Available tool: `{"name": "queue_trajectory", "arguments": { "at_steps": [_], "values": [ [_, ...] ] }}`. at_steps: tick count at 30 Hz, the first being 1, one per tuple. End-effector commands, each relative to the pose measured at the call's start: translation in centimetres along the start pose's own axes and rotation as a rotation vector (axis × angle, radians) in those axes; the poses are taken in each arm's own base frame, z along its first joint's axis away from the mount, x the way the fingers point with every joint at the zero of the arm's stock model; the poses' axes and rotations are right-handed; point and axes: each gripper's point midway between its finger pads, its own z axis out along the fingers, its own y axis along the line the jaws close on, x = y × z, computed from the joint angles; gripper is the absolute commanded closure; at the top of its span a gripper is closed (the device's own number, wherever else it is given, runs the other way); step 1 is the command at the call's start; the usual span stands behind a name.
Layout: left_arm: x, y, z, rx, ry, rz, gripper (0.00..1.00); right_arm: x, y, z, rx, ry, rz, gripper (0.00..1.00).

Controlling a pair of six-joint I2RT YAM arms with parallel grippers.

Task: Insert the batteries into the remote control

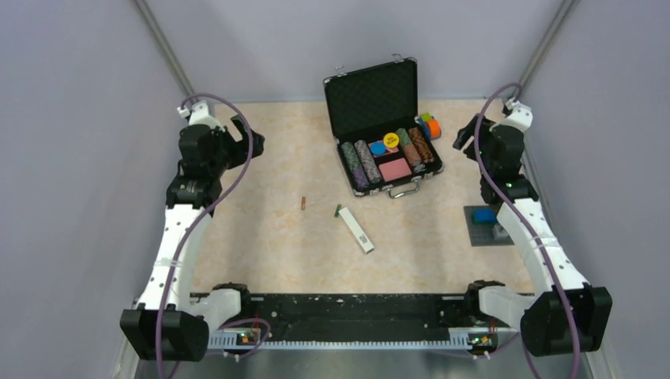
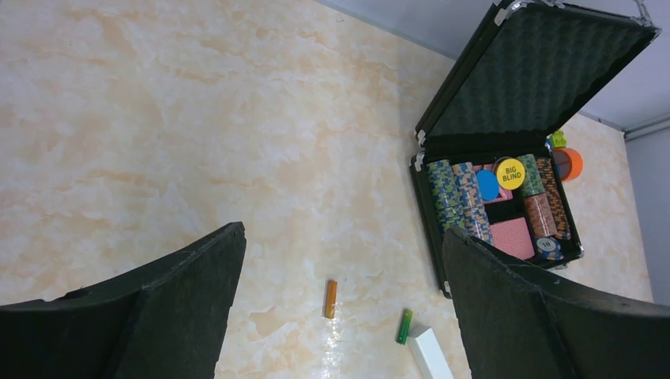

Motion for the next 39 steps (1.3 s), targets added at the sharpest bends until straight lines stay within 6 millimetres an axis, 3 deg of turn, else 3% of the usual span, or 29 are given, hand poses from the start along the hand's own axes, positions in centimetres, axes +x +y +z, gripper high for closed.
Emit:
{"name": "queue_trajectory", "arguments": {
  "at_steps": [1, 5, 11, 15, 18, 23, 32, 39],
  "values": [
    [-1.4, -0.5, -1.3, 0.016, -0.075, -0.03, 0.01, -1.2, 1.6, -1.7, -0.102, -0.037, 0.034, 0.26],
    [-1.3, -0.5, -1.9, 0.023, -0.089, -0.044, 0.01, 0.4, 4.4, -2.6, -0.264, 0.058, 0.032, 0.21],
    [-2.1, -2.5, -3.4, 0.133, -0.124, 0.033, 0.01, 4.3, 9.9, -6.2, -0.634, 0.228, 0.077, 0.2],
    [-0.5, -4.5, -3.8, 0.264, -0.049, 0.071, 0.01, 8.1, 11.9, -8.0, -0.684, 0.309, 0.037, 0.2],
    [1.9, -5.5, -4.0, 0.363, 0.019, 0.087, 0.02, 12.2, 13.2, -9.5, -0.674, 0.386, -0.059, 0.2],
    [3.6, -4.3, -4.2, 0.343, 0.004, 0.074, 0.02, 17.7, 14.9, -11.5, -0.659, 0.476, -0.22, 0.2],
    [2.0, -1.4, -4.8, 0.192, -0.171, 0.046, 0.02, 26.3, 17.0, -13.9, -0.635, 0.614, -0.548, 0.22],
    [1.1, 0.9, -4.9, 0.057, -0.202, 0.031, 0.01, 30.1, 17.4, -14.0, -0.584, 0.682, -0.663, 0.25]
  ]
}}
